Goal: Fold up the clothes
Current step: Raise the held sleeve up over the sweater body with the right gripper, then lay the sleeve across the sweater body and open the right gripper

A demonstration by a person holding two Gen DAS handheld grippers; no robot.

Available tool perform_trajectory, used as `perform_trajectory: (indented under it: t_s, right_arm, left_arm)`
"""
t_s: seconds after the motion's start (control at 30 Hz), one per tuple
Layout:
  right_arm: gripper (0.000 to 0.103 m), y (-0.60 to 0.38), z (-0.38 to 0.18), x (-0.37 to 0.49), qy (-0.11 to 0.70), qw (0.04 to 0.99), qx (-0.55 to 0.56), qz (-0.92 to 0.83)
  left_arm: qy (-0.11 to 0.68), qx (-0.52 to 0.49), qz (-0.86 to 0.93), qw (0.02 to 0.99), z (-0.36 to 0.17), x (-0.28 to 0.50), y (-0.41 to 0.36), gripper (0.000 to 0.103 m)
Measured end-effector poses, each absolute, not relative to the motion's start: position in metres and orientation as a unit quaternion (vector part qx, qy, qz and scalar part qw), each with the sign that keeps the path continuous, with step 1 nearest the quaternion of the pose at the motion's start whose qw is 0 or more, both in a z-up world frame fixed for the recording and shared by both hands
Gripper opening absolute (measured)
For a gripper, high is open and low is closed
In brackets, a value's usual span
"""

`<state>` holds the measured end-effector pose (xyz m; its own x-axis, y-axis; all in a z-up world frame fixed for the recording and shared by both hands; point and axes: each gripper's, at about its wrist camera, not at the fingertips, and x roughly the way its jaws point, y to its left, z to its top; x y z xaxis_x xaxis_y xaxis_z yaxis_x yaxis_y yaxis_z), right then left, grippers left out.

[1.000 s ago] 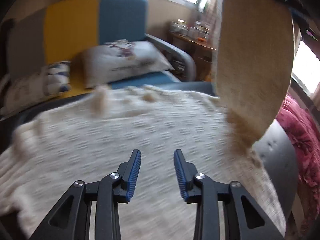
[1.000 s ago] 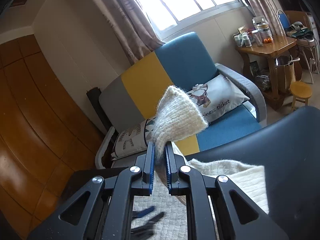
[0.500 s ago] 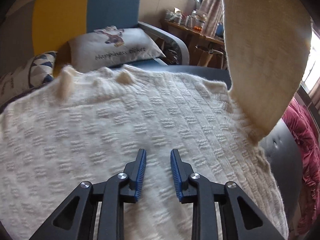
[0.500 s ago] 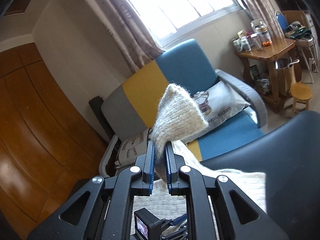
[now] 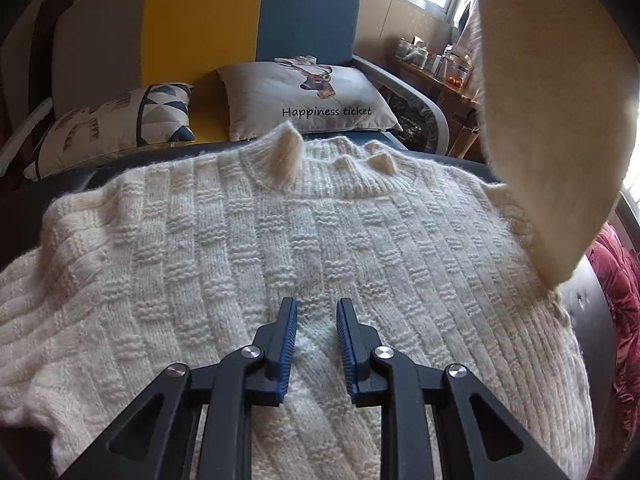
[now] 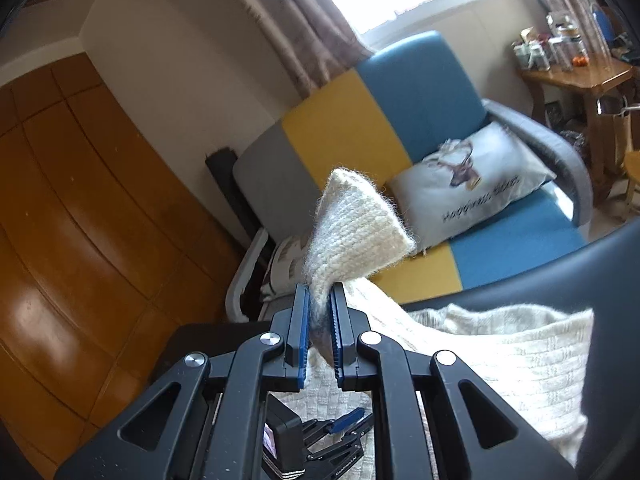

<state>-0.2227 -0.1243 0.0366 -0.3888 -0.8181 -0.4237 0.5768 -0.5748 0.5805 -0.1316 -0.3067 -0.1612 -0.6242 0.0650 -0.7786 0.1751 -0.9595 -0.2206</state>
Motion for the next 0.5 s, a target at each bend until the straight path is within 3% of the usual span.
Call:
perform_trajectory:
  t_s: [0.5]
  right_arm:
    - [0.01, -0.22, -0.069, -0.206, -0.118, 0.456, 0.455, -0.756]
  left_arm:
    - [0.223, 0.386, -0.895, 0.032, -0.14, -0.078, -0.376, 0.022]
